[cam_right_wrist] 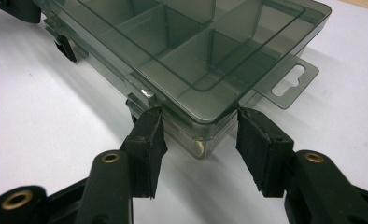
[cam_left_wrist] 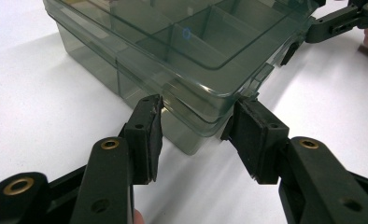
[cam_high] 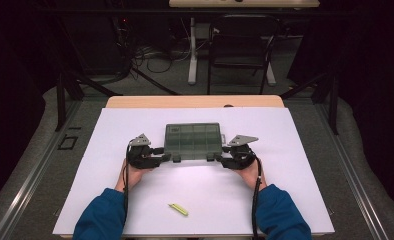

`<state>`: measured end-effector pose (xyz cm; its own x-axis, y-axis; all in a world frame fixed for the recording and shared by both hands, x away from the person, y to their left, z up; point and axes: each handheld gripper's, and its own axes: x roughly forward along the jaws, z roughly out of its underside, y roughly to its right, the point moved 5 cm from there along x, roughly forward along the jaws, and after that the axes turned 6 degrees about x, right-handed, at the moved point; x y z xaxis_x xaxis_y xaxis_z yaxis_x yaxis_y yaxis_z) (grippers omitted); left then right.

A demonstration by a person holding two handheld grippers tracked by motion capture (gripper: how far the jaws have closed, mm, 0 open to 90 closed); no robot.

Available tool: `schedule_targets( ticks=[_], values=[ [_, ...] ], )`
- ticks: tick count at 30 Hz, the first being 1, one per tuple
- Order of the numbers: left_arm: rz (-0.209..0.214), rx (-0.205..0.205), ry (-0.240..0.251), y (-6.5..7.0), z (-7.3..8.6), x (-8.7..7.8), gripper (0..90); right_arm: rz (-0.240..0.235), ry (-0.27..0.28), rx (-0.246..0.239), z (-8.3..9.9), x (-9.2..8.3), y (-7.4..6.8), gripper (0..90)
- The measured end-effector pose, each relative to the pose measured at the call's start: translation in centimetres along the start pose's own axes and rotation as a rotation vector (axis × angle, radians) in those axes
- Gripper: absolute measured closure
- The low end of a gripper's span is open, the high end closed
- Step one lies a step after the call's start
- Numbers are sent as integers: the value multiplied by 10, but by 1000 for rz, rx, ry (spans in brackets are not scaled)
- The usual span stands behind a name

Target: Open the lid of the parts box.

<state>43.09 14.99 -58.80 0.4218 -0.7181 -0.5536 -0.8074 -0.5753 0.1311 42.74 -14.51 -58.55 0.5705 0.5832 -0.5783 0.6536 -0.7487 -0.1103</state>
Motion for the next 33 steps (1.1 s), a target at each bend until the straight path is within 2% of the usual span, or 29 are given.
schedule_targets(
  ticks=[2,5,13,25,28,30,33],
  values=[
    [2,-9,-3,0,0,0,529,6,-4,-12,0,0,-1,506],
    [1,-10,-3,0,0,0,529,3,-2,-5,-1,0,-1,509],
    [-21,43,-19,1,-1,1,525,6,-6,24,-1,0,-1,515],
    [-31,63,-23,2,-1,1,523,-6,-8,54,-1,0,0,516],
    [-31,59,-19,2,-1,1,522,-14,-8,74,-1,-1,1,522],
    [-29,57,-14,2,-1,1,522,-43,27,107,-3,-3,3,567],
    [-29,60,-14,2,-1,1,521,-29,25,87,-5,-4,2,565]
  ],
)
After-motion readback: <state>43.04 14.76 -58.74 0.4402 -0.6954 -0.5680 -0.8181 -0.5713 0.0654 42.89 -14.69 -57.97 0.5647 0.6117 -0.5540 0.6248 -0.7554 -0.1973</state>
